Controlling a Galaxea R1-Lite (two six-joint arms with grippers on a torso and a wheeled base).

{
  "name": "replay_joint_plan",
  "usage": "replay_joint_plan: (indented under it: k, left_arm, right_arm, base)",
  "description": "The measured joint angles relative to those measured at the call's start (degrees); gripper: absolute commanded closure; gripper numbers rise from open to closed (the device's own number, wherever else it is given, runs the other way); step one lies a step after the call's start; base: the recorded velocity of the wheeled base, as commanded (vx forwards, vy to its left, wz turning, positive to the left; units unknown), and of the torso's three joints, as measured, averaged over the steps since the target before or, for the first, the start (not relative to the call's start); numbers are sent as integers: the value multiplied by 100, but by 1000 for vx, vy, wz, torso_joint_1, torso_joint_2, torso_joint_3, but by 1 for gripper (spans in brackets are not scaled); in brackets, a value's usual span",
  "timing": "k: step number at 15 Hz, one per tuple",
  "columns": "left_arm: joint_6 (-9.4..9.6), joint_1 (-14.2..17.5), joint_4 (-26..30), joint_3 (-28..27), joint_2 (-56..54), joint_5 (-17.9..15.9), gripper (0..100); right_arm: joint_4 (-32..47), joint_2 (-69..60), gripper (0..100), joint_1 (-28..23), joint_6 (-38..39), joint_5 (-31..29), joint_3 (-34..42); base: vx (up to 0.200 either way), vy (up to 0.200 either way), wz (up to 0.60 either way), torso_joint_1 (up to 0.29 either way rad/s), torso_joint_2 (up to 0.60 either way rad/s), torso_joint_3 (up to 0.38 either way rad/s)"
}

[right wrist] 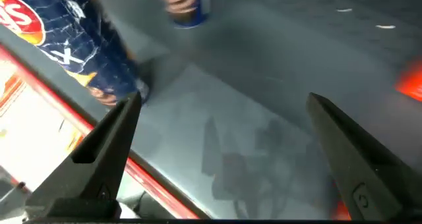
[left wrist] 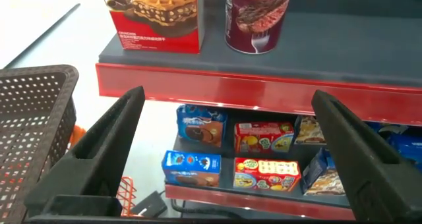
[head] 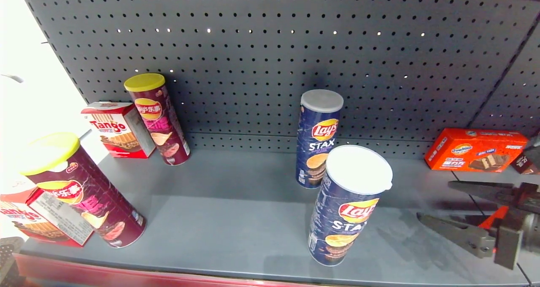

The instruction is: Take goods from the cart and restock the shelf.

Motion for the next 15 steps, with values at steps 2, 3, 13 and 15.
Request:
replay_joint_plan:
  k: [2, 3, 13, 15]
  left_arm:
    - [-4, 0, 0, 2, 0, 0, 0]
    - [-1, 0, 2, 2, 2, 0, 0]
    - [0, -5, 5, -7, 9, 2, 0]
    - [2, -2, 5, 0, 9, 2, 0]
  right_arm:
    - [-185, 472, 0, 96, -12, -118, -61]
    - [-202, 660, 0, 145, -20, -135, -91]
    - [-213, 1428, 0, 492, -30, -280, -345]
    - [-213, 1502, 0, 549, -34, -294, -369]
  base:
    - [0, 0, 0, 0, 0, 0]
    - [0, 0, 0, 0, 0, 0]
    - [0, 0, 0, 0, 0, 0]
    - [0, 0, 0, 0, 0, 0]
